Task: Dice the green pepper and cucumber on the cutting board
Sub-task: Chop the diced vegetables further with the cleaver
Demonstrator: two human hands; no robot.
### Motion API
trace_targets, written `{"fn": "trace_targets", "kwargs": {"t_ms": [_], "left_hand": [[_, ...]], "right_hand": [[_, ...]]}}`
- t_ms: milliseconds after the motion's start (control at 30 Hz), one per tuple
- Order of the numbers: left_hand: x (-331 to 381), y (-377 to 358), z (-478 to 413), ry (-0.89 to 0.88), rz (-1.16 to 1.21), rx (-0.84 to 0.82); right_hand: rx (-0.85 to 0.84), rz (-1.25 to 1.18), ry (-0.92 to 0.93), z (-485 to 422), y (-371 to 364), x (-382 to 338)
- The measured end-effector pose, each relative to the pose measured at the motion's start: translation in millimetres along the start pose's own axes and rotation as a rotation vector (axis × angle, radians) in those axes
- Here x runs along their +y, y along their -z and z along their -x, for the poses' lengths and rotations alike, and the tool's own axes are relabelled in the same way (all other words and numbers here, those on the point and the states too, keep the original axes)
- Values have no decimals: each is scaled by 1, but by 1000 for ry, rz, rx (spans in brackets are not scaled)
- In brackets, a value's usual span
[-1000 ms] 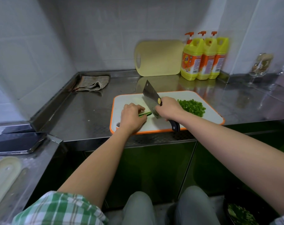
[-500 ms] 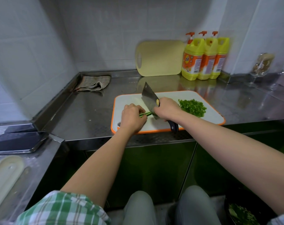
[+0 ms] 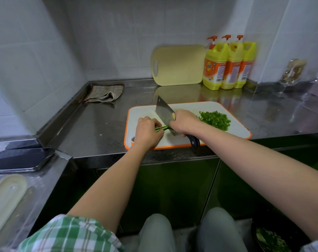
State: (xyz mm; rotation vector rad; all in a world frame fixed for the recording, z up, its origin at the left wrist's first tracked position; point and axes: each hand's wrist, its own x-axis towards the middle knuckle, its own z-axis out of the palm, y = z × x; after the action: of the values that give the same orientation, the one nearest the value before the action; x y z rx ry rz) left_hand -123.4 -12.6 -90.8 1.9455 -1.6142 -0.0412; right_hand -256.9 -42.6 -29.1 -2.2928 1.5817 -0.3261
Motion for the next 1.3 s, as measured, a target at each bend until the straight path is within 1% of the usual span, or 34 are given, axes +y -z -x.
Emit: {"fn": "trace_targets", "kwargs": {"t_ms": [167,233,333,400,567,767,833,900,1000,1067,1200,1300], "left_hand": [[-1,2,3,3,-2,5],[-2,2,3,15,-6,14],[-2,1,3,33,8,20],[-2,1,3,33,14,21],[-3,1,3,35,16,20],[-4,0,2,32,22,20],[-4,0,2,32,27,23],[-5,-1,1,35,27,24],[-6,-2,0,42,40,23],[-6,-3,0,41,42,30],[-6,-3,0,34,45,37],[-7,-3,0,30,49,40]], "right_hand": [[112,-71,19,0,-4,7],[89,-82,23,1,3,7],[-53,-11,17,6,14,2],[-92,32,23,8,16,-2],[-74,31,26,3,6,-1],[92,-32,38,-1,-7,4],[121,-82,48,1,-6,6],[80,-105,44,2,0,5],[-36,-30,33,6,11,1],[-66,9,29,8,13,-3],[-62,0,9,3,7,-4],[23,-19,14,-2,-4,0]]}}
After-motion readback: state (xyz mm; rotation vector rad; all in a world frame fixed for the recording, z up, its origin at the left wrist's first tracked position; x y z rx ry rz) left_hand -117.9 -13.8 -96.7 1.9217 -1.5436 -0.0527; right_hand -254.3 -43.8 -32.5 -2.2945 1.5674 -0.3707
